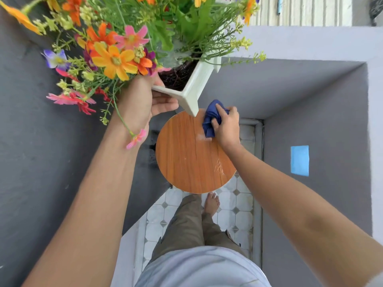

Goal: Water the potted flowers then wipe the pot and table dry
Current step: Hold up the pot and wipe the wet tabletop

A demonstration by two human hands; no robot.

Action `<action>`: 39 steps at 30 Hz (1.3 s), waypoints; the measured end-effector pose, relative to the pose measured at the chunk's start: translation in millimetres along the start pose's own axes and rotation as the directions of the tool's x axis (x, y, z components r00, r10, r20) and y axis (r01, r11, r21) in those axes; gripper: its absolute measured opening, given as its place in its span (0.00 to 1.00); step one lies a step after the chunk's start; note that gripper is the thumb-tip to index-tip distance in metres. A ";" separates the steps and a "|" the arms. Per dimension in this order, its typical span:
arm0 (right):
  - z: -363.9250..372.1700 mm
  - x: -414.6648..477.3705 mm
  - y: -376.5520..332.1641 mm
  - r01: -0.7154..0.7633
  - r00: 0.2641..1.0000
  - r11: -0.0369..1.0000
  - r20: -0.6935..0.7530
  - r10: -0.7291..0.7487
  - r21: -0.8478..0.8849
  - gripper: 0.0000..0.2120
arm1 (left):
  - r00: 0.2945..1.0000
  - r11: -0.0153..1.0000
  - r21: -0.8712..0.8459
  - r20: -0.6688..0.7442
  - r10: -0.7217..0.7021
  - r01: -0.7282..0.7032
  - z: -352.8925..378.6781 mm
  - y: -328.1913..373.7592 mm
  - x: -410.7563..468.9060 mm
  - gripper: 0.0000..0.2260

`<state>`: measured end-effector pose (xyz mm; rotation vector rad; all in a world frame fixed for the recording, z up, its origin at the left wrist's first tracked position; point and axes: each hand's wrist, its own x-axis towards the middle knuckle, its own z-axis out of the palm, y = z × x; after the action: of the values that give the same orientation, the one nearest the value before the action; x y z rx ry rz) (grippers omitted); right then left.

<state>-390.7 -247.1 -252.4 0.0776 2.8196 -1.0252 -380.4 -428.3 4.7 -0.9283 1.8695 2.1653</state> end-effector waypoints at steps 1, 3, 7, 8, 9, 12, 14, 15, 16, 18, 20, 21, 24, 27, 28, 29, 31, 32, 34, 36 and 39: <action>4.2 -14.6 -6.6 0.070 0.997 0.997 0.038 -0.068 -0.037 0.23 | 1.000 1.000 -0.005 0.004 -0.001 0.001 0.2 0.2 0.5 0.13; 22.5 -54.9 -17.0 0.341 0.916 0.940 0.227 -0.331 -0.004 0.24 | 1.000 1.000 -0.018 0.019 -0.004 0.004 1.6 1.5 1.5 0.08; 57.0 -102.1 -17.6 0.765 0.402 0.616 0.607 -0.685 0.187 0.23 | 1.000 1.000 -0.008 0.018 -0.012 0.012 1.9 3.9 5.5 0.11; 57.2 -94.5 -17.8 0.773 0.396 0.607 0.606 -0.690 0.186 0.23 | 1.000 1.000 -0.012 0.024 -0.010 0.010 2.4 4.7 5.5 0.10; 52.8 -81.0 -20.2 0.751 0.459 0.642 0.576 -0.677 0.156 0.23 | 0.999 1.000 -0.021 0.033 -0.012 0.013 3.1 5.4 4.9 0.08; 33.3 -16.7 -21.2 0.468 0.836 0.883 0.332 -0.437 -0.017 0.22 | 0.999 1.000 -0.020 0.050 -0.012 0.013 7.6 6.5 4.5 0.06; 16.5 17.9 -27.7 0.180 0.981 0.982 0.082 -0.175 -0.056 0.18 | 0.999 1.000 -0.014 0.049 -0.013 0.014 8.8 7.5 5.4 0.11; 10.9 23.0 -36.3 0.066 0.998 0.997 0.012 -0.066 -0.043 0.17 | 0.999 1.000 -0.018 0.045 -0.021 0.022 8.7 6.9 5.7 0.13; 7.5 20.4 -43.0 0.024 0.999 0.997 -0.021 -0.026 -0.075 0.17 | 0.999 0.999 -0.013 0.038 -0.031 0.031 10.5 5.3 4.8 0.14; 19.9 -4.6 -60.9 0.114 0.993 0.991 0.032 -0.112 -0.072 0.19 | 0.999 0.999 0.043 0.025 -0.033 0.032 13.9 4.6 3.8 0.15; 50.6 -38.4 -73.8 0.480 0.851 0.876 0.270 -0.451 -0.047 0.24 | 0.998 0.998 0.021 0.019 -0.056 0.056 10.2 4.7 4.1 0.15; 66.4 -53.9 -74.9 0.671 0.674 0.742 0.426 -0.604 -0.011 0.25 | 0.999 0.998 0.022 0.013 -0.051 0.051 7.5 4.4 5.1 0.15; 86.0 -64.8 -64.5 0.851 0.372 0.521 0.621 -0.690 0.070 0.24 | 0.999 0.999 0.017 -0.009 -0.042 0.042 3.8 2.9 5.2 0.15; 62.7 -45.8 -61.1 0.641 0.675 0.767 0.465 -0.573 0.014 0.24 | 0.998 0.999 0.004 -0.027 -0.048 0.048 2.1 0.0 6.3 0.14; 52.0 -33.9 -53.2 0.525 0.793 0.851 0.368 -0.487 -0.005 0.23 | 0.999 0.999 0.006 -0.032 -0.041 0.041 1.5 -1.6 5.9 0.14; 38.6 -20.8 -44.3 0.394 0.891 0.918 0.263 -0.369 -0.045 0.22 | 0.999 0.999 0.011 -0.039 -0.033 0.033 0.3 -3.7 5.3 0.14; 13.9 -7.5 -28.4 0.087 0.995 0.994 0.047 -0.084 -0.058 0.20 | 0.999 1.000 0.022 -0.051 -0.017 0.018 -2.0 -8.9 3.5 0.14; 7.9 -10.2 -21.4 -0.031 0.999 0.998 -0.012 0.031 -0.058 0.21 | 0.998 1.000 0.020 -0.056 -0.014 0.015 -3.3 -12.0 2.3 0.14; 6.9 -33.0 -8.3 -0.031 0.999 0.994 -0.028 0.029 -0.106 0.22 | 0.998 1.000 0.018 -0.061 -0.015 0.016 -3.3 -19.2 -2.0 0.13; 15.6 -71.9 6.2 0.250 0.963 0.965 0.128 -0.239 -0.083 0.23 | 0.998 1.000 0.017 -0.065 -0.023 0.024 -1.1 -26.7 -7.4 0.13; 24.9 -135.6 28.4 0.674 0.643 0.738 0.463 -0.610 0.037 0.24 | 0.997 0.999 0.027 -0.061 -0.037 0.039 3.1 -40.3 -15.1 0.13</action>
<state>-251.1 -241.4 -269.1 -1.1222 2.4694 -0.7814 -350.1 -412.1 -21.6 -1.0259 1.8876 2.1069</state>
